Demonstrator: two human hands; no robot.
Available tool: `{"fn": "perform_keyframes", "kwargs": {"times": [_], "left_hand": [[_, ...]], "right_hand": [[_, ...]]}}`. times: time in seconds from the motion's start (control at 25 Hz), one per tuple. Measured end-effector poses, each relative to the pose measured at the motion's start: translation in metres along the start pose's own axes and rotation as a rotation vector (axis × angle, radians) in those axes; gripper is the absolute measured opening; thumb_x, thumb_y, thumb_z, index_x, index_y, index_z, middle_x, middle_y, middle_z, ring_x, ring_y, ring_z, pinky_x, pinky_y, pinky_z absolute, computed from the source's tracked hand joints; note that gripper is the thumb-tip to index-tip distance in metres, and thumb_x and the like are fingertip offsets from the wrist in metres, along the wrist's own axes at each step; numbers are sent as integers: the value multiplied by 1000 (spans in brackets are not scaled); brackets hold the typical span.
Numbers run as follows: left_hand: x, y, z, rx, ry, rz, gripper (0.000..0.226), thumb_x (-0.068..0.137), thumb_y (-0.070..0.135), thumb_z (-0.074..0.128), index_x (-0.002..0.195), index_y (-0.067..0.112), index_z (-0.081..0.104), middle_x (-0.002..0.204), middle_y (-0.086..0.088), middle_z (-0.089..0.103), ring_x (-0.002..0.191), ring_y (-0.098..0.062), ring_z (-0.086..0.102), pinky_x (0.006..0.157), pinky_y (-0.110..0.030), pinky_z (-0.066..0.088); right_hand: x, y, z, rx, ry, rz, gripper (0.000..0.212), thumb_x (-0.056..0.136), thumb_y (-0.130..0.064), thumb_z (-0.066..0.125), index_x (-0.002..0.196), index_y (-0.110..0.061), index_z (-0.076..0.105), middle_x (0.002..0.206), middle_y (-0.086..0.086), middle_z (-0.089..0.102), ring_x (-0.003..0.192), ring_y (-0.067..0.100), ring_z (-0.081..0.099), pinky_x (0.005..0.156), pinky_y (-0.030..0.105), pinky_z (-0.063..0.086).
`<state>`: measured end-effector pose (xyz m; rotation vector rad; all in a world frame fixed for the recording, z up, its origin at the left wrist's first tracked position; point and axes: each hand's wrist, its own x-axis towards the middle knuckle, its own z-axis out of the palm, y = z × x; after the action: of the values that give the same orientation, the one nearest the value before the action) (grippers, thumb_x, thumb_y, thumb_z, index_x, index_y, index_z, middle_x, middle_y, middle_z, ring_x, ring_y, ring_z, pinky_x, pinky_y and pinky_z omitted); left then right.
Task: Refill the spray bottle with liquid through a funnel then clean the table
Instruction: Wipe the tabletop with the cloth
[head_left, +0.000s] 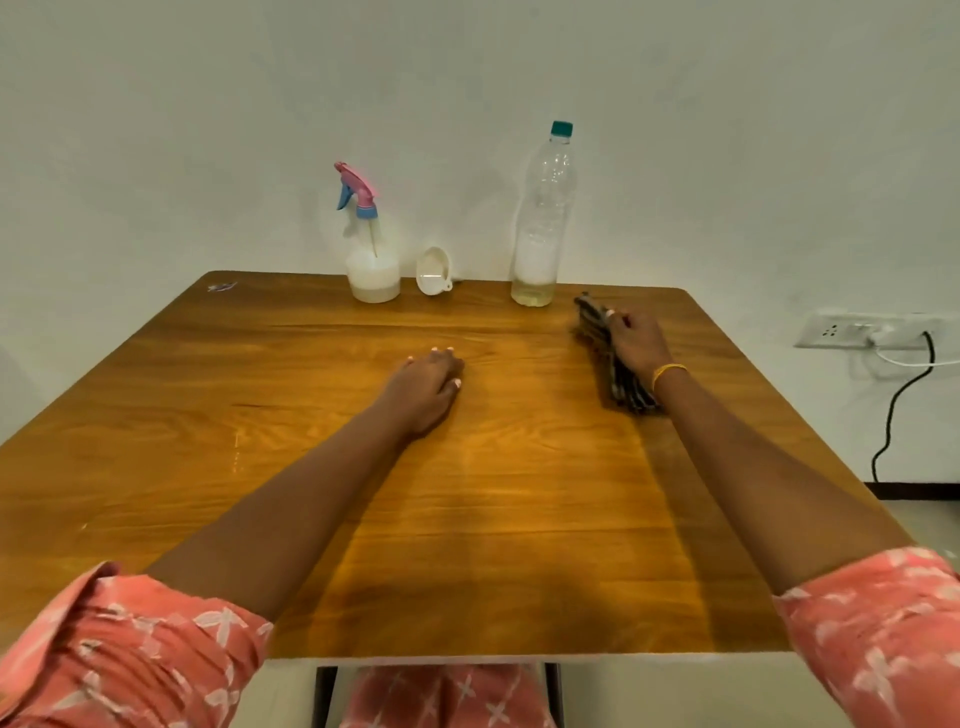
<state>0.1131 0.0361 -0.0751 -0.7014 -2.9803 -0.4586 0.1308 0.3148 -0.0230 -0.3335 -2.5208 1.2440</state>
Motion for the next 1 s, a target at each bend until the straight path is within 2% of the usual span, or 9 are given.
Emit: {"fn": "perform_keyframes", "kwargs": {"times": [0.12, 0.2, 0.36, 0.44, 0.6, 0.76, 0.88, 0.92, 1.0], "left_hand": [[12, -9, 4, -45, -8, 10, 45, 99, 27, 38, 143, 16, 37, 155, -7, 30, 143, -22, 26, 116, -40, 23], [12, -13, 5, -55, 12, 13, 44, 99, 24, 39, 142, 14, 38, 153, -8, 33, 142, -22, 29, 113, -37, 26], [5, -9, 6, -68, 50, 7, 42, 98, 19, 40, 139, 10, 42, 149, -13, 39, 139, -26, 34, 112, -38, 28], [-4, -4, 5, -75, 79, 10, 40, 96, 15, 41, 136, 8, 45, 144, -16, 45, 134, -29, 41, 109, -38, 32], [-34, 8, 6, -78, 55, 17, 40, 96, 13, 41, 135, 7, 47, 145, -17, 44, 134, -29, 40, 109, -39, 33], [-58, 24, 5, -50, 40, 57, 37, 99, 20, 39, 133, 9, 48, 147, -14, 42, 137, -27, 37, 110, -43, 32], [-72, 40, 3, -62, 38, 99, 38, 99, 22, 39, 134, 11, 48, 147, -12, 43, 137, -26, 38, 111, -43, 33], [-78, 46, 2, -70, 34, 114, 39, 98, 23, 39, 134, 11, 48, 146, -12, 43, 136, -26, 39, 110, -42, 34], [-85, 59, 0, -118, 21, 130, 39, 98, 23, 41, 135, 12, 47, 146, -11, 44, 135, -26, 40, 109, -40, 35]], "right_hand": [[15, 13, 48, -230, -136, -74, 31, 99, -26, 40, 113, -10, 63, 109, 16, 65, 100, 33, 59, 84, 38, 45], [7, 9, 71, -284, -151, -186, 33, 99, -29, 41, 122, -15, 61, 114, 15, 66, 104, 33, 59, 83, 36, 44], [-35, 0, 84, -216, -280, -350, 32, 98, -32, 43, 121, -22, 62, 118, 7, 67, 100, 22, 61, 82, 32, 47], [-69, -2, 81, -178, -351, -411, 30, 97, -33, 44, 119, -26, 64, 114, 5, 69, 99, 22, 64, 86, 37, 49], [-149, -5, 60, -89, -445, -479, 29, 98, -30, 45, 116, -22, 65, 120, -2, 67, 109, 15, 61, 93, 40, 48], [-235, -10, 36, -39, -516, -504, 27, 98, -26, 46, 116, -21, 66, 117, -8, 65, 108, 6, 59, 90, 32, 49], [-289, -13, 23, 40, -589, -487, 26, 99, -25, 47, 115, -19, 66, 99, -27, 59, 92, -10, 56, 77, 14, 44], [-301, -14, 21, 92, -623, -447, 26, 99, -23, 47, 115, -16, 66, 96, -28, 58, 91, -11, 56, 77, 10, 41], [-316, -15, 17, 243, -675, -327, 26, 99, -19, 47, 113, -8, 67, 96, -22, 61, 90, -8, 58, 79, 11, 42]]}}
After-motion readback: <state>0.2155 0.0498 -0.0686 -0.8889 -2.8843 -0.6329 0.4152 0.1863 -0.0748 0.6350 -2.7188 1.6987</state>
